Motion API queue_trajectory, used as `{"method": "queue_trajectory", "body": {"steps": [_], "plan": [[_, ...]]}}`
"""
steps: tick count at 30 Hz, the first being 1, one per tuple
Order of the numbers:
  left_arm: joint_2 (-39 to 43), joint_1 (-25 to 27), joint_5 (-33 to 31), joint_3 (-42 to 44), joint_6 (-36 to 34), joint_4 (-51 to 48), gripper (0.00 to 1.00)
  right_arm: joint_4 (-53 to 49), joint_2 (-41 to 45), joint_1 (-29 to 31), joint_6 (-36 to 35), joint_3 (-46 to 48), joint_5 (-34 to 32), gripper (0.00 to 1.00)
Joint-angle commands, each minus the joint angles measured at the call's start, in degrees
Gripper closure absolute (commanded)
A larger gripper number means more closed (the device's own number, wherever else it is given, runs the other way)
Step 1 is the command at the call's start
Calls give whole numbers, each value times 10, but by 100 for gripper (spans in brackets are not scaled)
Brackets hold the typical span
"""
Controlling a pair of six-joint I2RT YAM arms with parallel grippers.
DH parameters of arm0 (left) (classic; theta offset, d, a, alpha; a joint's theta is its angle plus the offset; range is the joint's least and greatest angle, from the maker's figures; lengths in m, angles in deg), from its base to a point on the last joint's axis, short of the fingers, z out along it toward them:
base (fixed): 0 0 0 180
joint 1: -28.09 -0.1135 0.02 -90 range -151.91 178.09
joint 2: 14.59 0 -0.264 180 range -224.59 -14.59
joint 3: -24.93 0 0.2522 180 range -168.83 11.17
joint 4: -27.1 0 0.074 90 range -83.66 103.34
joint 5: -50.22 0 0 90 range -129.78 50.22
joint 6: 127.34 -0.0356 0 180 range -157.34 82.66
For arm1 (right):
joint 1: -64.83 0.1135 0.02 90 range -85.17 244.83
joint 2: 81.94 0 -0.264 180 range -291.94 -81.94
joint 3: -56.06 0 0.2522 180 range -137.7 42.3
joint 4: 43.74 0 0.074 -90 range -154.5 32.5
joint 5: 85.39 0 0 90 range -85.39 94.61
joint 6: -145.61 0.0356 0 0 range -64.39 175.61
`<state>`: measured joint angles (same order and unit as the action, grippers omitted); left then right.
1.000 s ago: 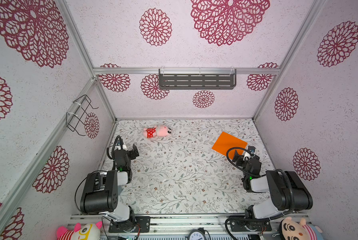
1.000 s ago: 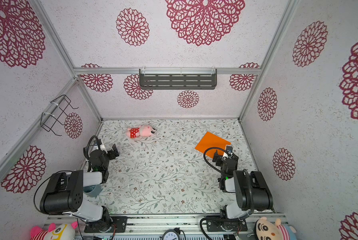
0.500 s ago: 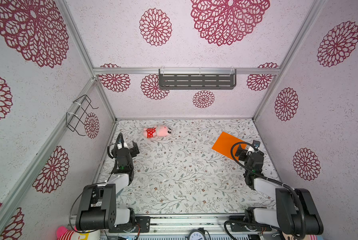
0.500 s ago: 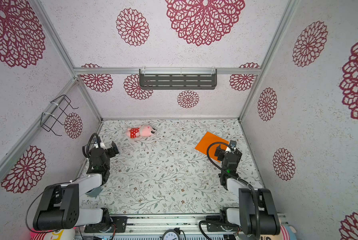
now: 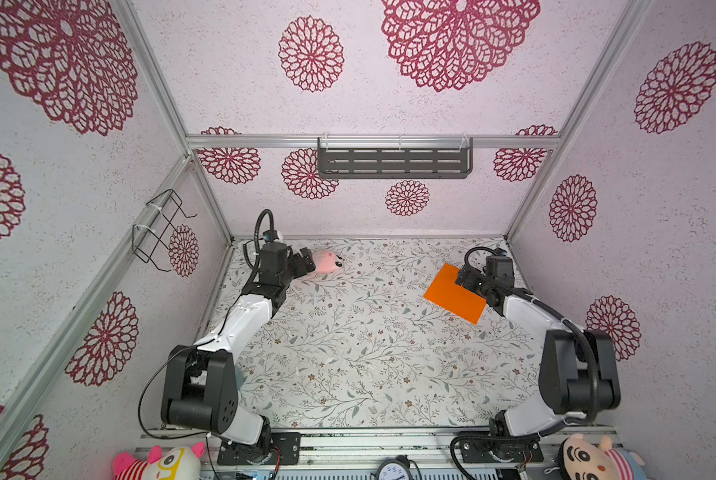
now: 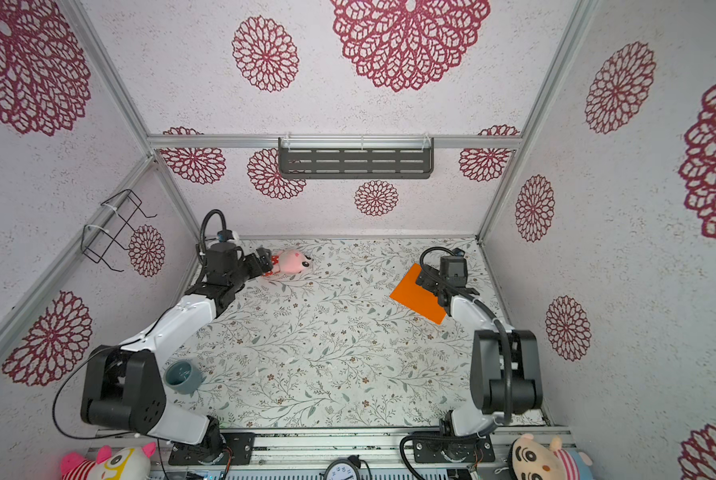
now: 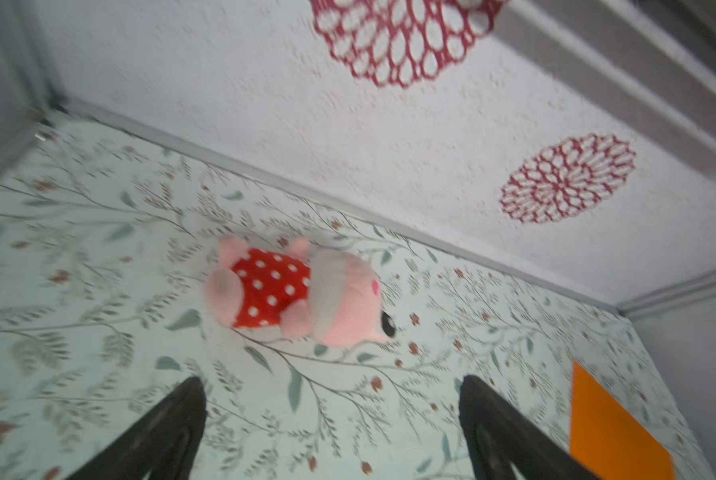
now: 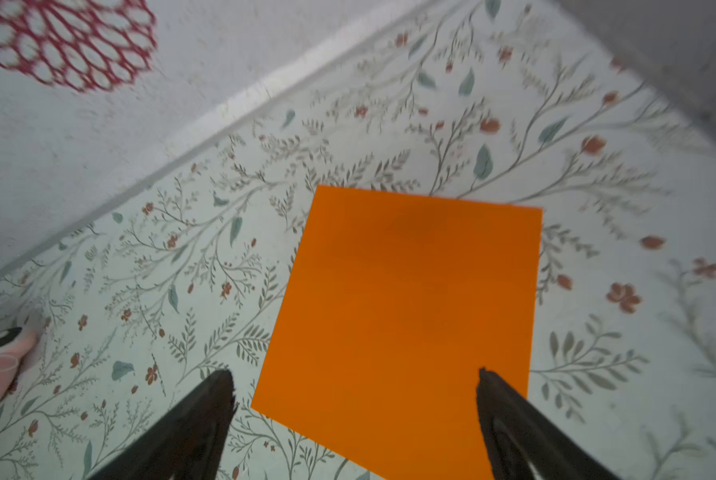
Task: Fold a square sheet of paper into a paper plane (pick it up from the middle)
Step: 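Move both grippers toward the orange sheet, lowering over its middle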
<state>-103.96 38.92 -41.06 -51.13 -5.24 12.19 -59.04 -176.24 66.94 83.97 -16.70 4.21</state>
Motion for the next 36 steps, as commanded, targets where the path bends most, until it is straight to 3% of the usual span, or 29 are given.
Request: {"method": "queue_trajectory", "body": {"steps": [1, 11, 21, 28, 36], "plan": [[-28, 29, 85, -36, 39, -51, 3, -63, -55, 3, 38, -61, 54, 13], [-110, 76, 145, -92, 45, -62, 2, -102, -186, 10, 38, -166, 65, 17], [-130, 82, 158, -110, 34, -99, 3, -122, -193, 63, 4, -129, 82, 18], [-124, 82, 123, -114, 15, -145, 3, -104, -150, 162, 13, -39, 107, 19], [-111, 77, 102, -116, 7, -193, 3, -46, -114, 337, 66, 14, 151, 20]]}}
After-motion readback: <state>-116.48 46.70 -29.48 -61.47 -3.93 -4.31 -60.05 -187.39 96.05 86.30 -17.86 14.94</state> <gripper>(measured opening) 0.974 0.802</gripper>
